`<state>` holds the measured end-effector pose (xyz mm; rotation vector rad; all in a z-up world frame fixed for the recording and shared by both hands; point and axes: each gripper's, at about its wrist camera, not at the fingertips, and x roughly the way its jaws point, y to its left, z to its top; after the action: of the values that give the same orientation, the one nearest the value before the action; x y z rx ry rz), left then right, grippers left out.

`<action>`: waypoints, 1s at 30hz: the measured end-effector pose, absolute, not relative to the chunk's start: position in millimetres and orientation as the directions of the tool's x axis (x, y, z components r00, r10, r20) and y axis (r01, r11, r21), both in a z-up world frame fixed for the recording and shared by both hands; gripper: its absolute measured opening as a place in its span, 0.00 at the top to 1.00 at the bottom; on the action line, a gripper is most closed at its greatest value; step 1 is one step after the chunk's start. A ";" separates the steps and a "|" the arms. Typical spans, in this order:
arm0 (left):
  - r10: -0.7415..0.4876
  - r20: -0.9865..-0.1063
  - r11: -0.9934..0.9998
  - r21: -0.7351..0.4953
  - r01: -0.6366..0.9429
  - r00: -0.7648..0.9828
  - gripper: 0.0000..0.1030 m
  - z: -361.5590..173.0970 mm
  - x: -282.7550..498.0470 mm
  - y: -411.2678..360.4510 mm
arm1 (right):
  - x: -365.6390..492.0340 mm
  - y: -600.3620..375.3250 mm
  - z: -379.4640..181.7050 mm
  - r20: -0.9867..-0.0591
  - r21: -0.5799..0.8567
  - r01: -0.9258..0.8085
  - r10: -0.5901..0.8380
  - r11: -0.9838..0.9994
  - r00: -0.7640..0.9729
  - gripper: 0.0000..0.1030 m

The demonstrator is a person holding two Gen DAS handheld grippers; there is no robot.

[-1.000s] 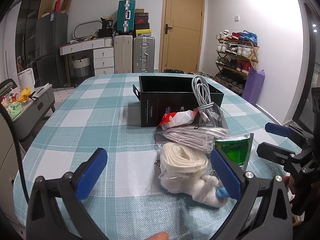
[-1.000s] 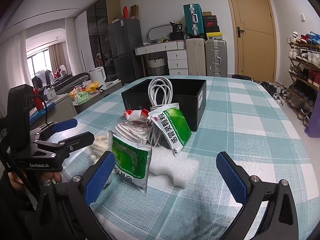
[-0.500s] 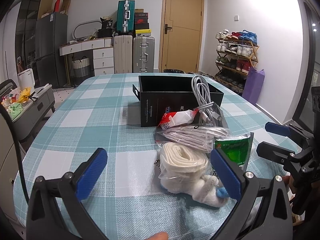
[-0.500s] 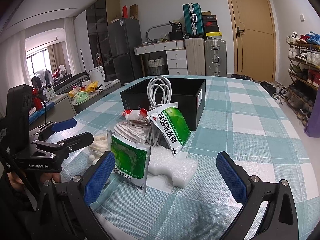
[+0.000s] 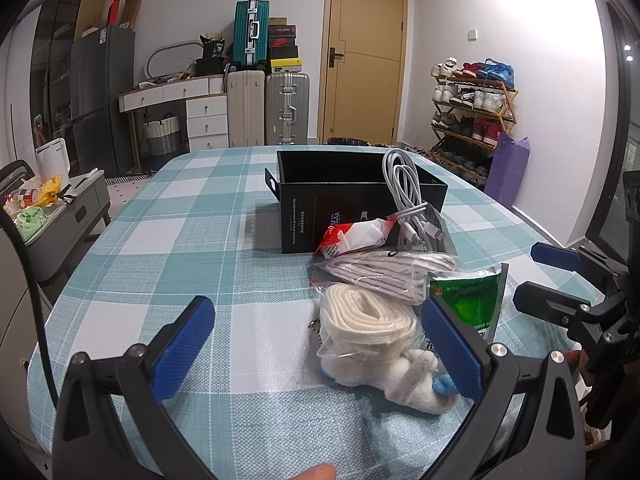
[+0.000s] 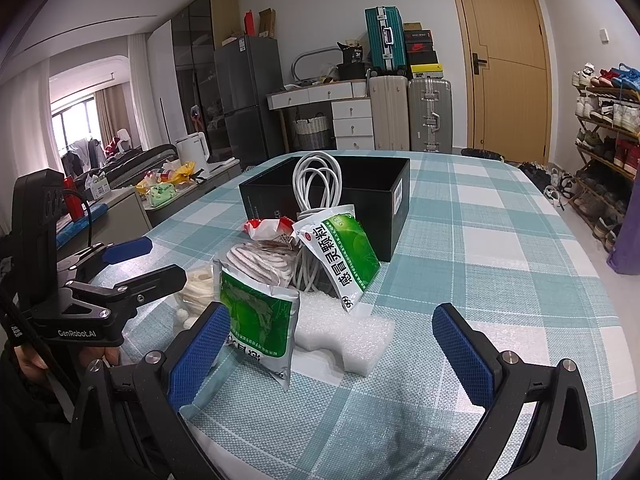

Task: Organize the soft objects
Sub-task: 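Move the left tool toward the bagged white rolled cloth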

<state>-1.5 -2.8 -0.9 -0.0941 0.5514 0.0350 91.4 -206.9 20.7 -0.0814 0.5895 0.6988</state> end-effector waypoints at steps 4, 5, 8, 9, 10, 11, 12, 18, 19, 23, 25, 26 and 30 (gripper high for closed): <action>0.010 -0.529 0.995 -0.075 -0.058 0.848 0.00 -1.7 -0.8 -2.8 | 91.9 -207.3 20.7 -0.540 0.120 -0.625 0.579 0.771 0.611 0.00; 0.009 -0.532 0.996 -0.071 -0.056 0.847 0.00 -2.0 -0.6 -3.0 | 91.8 -207.9 20.7 -0.540 0.121 -0.626 0.580 0.770 0.610 0.00; 0.013 -0.540 0.996 -0.064 -0.056 0.841 0.00 -2.1 1.3 -2.6 | 92.2 -208.0 20.8 -0.543 0.119 -0.622 0.576 0.774 0.611 0.00; 0.014 -0.546 0.996 -0.063 -0.058 0.837 0.00 -1.9 2.5 -2.1 | 92.3 -209.0 20.9 -0.544 0.119 -0.621 0.574 0.775 0.612 0.00; 0.015 -0.551 0.996 -0.062 -0.059 0.834 0.00 -1.9 4.2 -1.2 | 93.0 -208.6 21.1 -0.546 0.118 -0.619 0.572 0.776 0.612 0.00; 0.018 -0.556 0.996 -0.058 -0.061 0.831 0.00 -1.6 5.3 -0.5 | 93.4 -209.9 21.1 -0.549 0.116 -0.615 0.566 0.780 0.615 0.00; 0.021 -0.560 0.997 -0.054 -0.062 0.828 0.00 -1.2 6.7 -0.7 | 94.4 -209.4 21.1 -0.551 0.115 -0.613 0.563 0.782 0.615 0.00; 0.018 -0.578 0.999 -0.031 -0.044 0.816 0.00 1.7 9.4 -3.0 | 94.8 -211.7 23.0 -0.549 0.107 -0.607 0.555 0.788 0.625 0.00; 0.012 -0.583 0.999 -0.030 -0.037 0.813 0.00 2.2 10.0 -4.1 | 95.5 -210.2 23.1 -0.549 0.107 -0.608 0.556 0.787 0.624 0.00; 0.011 -0.602 1.000 -0.003 -0.016 0.799 0.00 -0.5 11.9 -10.5 | 95.6 -208.7 24.1 -0.554 0.102 -0.605 0.550 0.790 0.624 0.00; 0.016 -0.609 1.000 0.007 -0.015 0.793 0.00 -2.2 13.5 -13.3 | 96.2 -207.7 23.6 -0.562 0.109 -0.607 0.552 0.787 0.616 0.00; 0.013 -0.614 1.000 0.008 -0.011 0.790 0.00 -3.4 14.6 -14.2 | 96.5 -206.6 23.7 -0.562 0.107 -0.607 0.551 0.787 0.616 0.00; -0.007 -0.634 1.000 -0.001 0.009 0.773 0.00 -7.0 19.9 -17.2 | 96.3 -202.0 22.1 -0.570 0.097 -0.613 0.548 0.784 0.612 0.00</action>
<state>19.9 -17.2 -7.0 0.0026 0.6865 -0.0090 96.3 -202.0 22.1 -0.1119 0.6187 0.6715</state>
